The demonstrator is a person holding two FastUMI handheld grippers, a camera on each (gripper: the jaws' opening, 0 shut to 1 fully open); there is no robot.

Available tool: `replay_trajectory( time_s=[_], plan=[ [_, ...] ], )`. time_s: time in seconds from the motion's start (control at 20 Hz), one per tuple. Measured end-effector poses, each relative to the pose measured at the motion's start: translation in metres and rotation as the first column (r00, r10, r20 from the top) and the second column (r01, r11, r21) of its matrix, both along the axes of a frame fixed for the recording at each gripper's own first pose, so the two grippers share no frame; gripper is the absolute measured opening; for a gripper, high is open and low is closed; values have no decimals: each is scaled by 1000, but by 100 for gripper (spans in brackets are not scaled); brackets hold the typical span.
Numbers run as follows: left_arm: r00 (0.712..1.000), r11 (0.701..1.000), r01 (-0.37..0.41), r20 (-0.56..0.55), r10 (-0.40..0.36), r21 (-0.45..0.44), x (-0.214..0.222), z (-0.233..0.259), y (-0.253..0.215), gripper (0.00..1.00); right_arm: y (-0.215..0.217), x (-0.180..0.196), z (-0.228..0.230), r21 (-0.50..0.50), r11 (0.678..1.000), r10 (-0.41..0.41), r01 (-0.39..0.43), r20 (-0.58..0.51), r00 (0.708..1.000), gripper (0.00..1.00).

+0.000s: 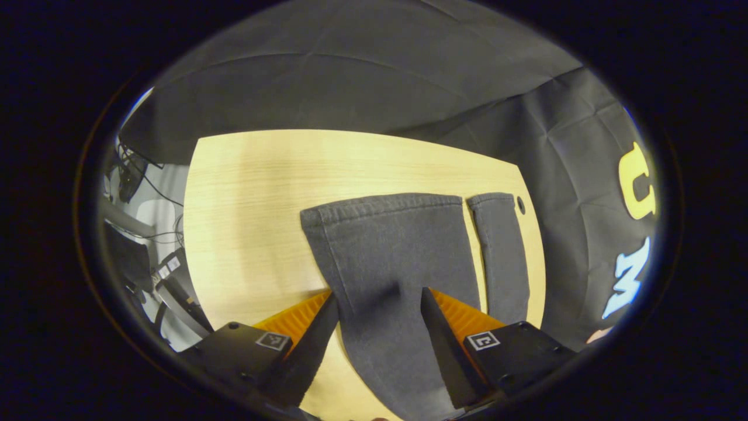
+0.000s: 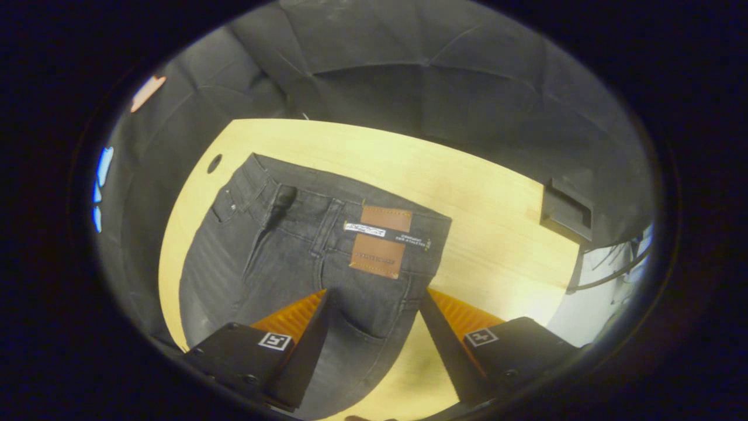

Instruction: Grasp the waist and the cuffs of the jeans and fold them to make the two legs overlap; first hold the waist and fold one-third of the jeans toward the cuffs, then hold the cuffs and fold the remaining one-third in the same direction to finish folding.

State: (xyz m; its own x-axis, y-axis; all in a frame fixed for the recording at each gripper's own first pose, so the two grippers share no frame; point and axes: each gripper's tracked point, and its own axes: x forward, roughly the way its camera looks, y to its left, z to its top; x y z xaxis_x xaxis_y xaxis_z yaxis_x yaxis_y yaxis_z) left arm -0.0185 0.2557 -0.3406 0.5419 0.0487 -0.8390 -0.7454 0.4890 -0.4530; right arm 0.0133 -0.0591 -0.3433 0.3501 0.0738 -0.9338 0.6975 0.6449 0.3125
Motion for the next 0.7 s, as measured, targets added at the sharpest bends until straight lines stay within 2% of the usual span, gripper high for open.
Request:
replay_trajectory(
  time_s=[0.05,0.1,0.15,0.25,0.4,0.5,0.55,0.6,0.7],
  plan=[
    [1000,1000,24,-8,-24,16,1,-2,-1,94,-1,0,-3,-20,1000,5,-5,-19,1000,86],
    [999,998,49,-18,-48,35,2,-4,-2,92,-3,-3,-4,-45,999,27,-28,-35,999,76],
    [997,996,72,-33,-71,59,2,-7,-1,89,-5,-3,-4,-62,997,44,-45,-27,999,72],
    [994,992,108,-21,-106,71,7,-14,-7,59,-3,2,-3,-34,998,58,-57,39,998,51],
    [997,998,60,58,-58,-32,14,-14,-14,15,2,9,-1,145,989,-33,12,143,989,23],
    [992,990,36,128,-18,-134,16,-10,-17,12,1,8,1,302,951,-126,68,177,976,12],
    [987,982,15,161,16,-189,19,-3,-20,12,3,8,3,373,924,-167,87,187,968,11],
    [981,971,-4,190,51,-238,22,3,-19,12,1,9,7,421,903,-190,89,205,960,10],
    [964,944,-49,232,130,-326,29,18,-21,11,-5,8,15,461,886,-177,49,239,955,7]
  ],
)
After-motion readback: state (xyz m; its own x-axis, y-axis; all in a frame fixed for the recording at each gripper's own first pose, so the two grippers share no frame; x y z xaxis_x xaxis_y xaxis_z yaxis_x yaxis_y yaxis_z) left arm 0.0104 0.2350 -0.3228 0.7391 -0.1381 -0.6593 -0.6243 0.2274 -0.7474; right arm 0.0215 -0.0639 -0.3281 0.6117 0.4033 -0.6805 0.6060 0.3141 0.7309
